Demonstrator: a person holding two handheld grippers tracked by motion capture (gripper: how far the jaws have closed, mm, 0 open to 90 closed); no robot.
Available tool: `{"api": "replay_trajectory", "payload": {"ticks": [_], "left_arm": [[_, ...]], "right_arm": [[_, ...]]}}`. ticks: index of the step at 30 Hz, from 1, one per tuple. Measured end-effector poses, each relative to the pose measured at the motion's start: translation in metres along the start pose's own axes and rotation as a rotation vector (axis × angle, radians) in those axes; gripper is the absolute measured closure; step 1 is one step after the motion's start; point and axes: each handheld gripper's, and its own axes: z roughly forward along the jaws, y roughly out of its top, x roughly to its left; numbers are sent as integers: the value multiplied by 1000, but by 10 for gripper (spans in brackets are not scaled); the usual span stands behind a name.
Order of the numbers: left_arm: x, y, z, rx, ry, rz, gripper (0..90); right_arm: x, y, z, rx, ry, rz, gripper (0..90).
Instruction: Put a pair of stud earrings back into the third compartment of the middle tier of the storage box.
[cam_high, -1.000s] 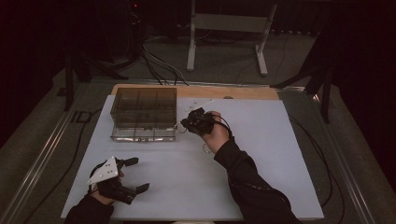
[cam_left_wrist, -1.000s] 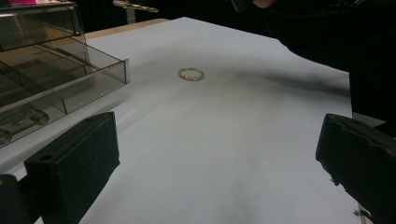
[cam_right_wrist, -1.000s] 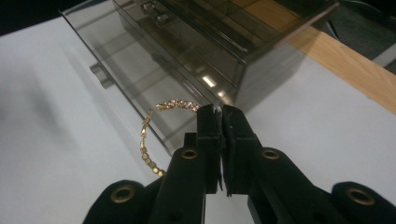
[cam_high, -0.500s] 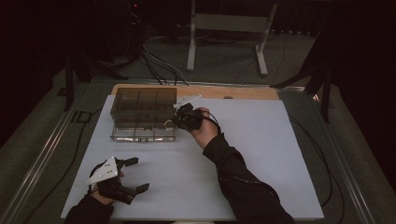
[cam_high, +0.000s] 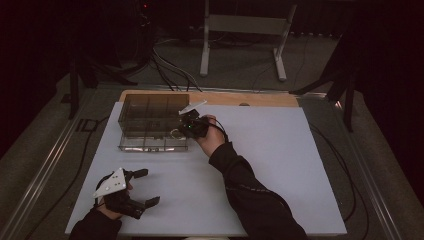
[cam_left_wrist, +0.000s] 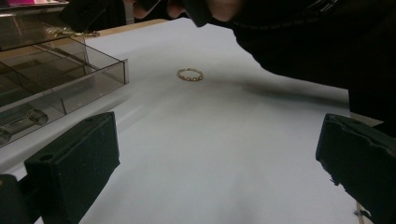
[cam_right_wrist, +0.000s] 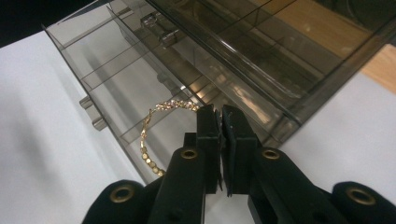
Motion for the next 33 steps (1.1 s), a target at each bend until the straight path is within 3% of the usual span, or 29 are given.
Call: {"api": "replay_trajectory", "payload": {"ticks": [6, 7, 11, 14, 15, 16, 17, 21, 22, 25, 29, 33], "left_arm": [[0, 0, -1, -5, 1, -1, 5], [0, 0, -1, -5, 1, -2, 5], [0, 0, -1, -8, -1, -4, 5], [0, 0, -1, -6, -1, -5, 5], [0, 0, -1, -5, 0, -5, 5], [0, 0, -1, -6, -1, -3, 5], [0, 0, -1, -5, -1, -2, 5], [0, 0, 0, -4, 0, -4, 5], [0, 0, 0, -3, 0, -4, 5], [0, 0, 0, -3, 1, -4, 5], [0, 0, 0, -3, 1, -2, 5], [1, 0, 0, -4, 1, -5, 5]], "right_arm": [[3, 2, 17, 6, 6, 21, 857], [4, 1, 21, 7, 23, 28, 766], [6, 0, 21, 6, 26, 21, 706], [7, 1, 13, -21, 67, 25, 552], [7, 1, 13, -21, 67, 25, 552], [8, 2, 8, -35, 81, 22, 464], [8, 2, 8, -35, 81, 22, 464], [9, 1, -5, -79, 105, 9, 261], [9, 1, -5, -79, 105, 9, 261], [8, -4, -16, -105, 130, 16, 148], [5, -7, -23, -115, 120, 17, 144], [-3, -14, -36, -105, 117, 15, 75]]}}
